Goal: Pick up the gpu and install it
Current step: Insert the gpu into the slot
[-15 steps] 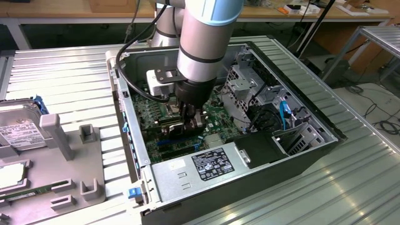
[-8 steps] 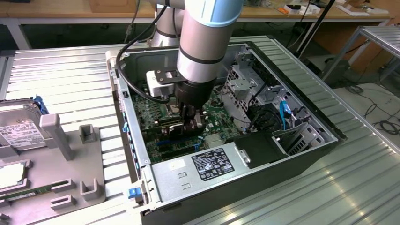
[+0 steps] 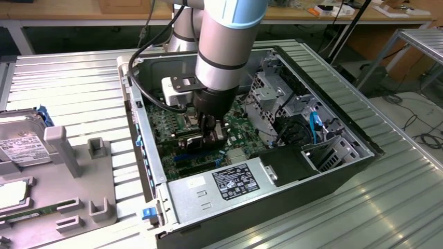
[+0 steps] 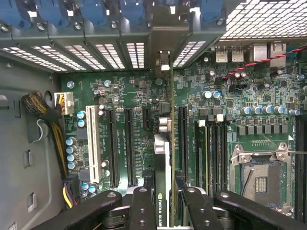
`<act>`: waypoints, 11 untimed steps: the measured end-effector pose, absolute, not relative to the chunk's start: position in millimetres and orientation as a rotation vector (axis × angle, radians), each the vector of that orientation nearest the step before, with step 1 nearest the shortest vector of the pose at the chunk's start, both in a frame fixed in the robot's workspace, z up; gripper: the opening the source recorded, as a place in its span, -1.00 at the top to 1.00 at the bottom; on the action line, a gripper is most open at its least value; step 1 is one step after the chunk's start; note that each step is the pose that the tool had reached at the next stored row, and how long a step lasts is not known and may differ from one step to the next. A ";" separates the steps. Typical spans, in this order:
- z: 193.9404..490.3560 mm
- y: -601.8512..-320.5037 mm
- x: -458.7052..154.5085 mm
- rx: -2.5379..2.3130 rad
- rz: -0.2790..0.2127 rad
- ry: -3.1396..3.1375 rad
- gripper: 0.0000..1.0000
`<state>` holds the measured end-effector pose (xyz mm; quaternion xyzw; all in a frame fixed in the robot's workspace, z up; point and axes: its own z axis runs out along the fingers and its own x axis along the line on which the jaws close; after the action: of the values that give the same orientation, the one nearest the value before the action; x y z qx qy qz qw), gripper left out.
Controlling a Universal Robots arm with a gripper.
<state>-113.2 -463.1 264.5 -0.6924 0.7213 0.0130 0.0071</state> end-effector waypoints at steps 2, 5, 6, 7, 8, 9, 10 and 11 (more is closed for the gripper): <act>264.5 -462.3 -113.3 -2.165 0.041 2.256 0.47; 264.4 -461.7 -113.3 -2.166 0.041 2.256 0.47; 264.5 -461.6 -113.7 -2.166 0.041 2.256 0.47; 264.5 -461.6 -114.4 -2.166 0.041 2.256 0.47; 264.5 -461.6 -115.4 -2.166 0.041 2.256 0.47; 264.4 -461.6 -116.2 -2.166 0.041 2.256 0.47; 264.3 -461.6 -117.0 -2.166 0.041 2.256 0.47; 264.3 -461.6 -117.2 -2.166 0.041 2.256 0.47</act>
<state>-117.2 -461.6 264.3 -0.6925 0.7213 0.0130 0.0071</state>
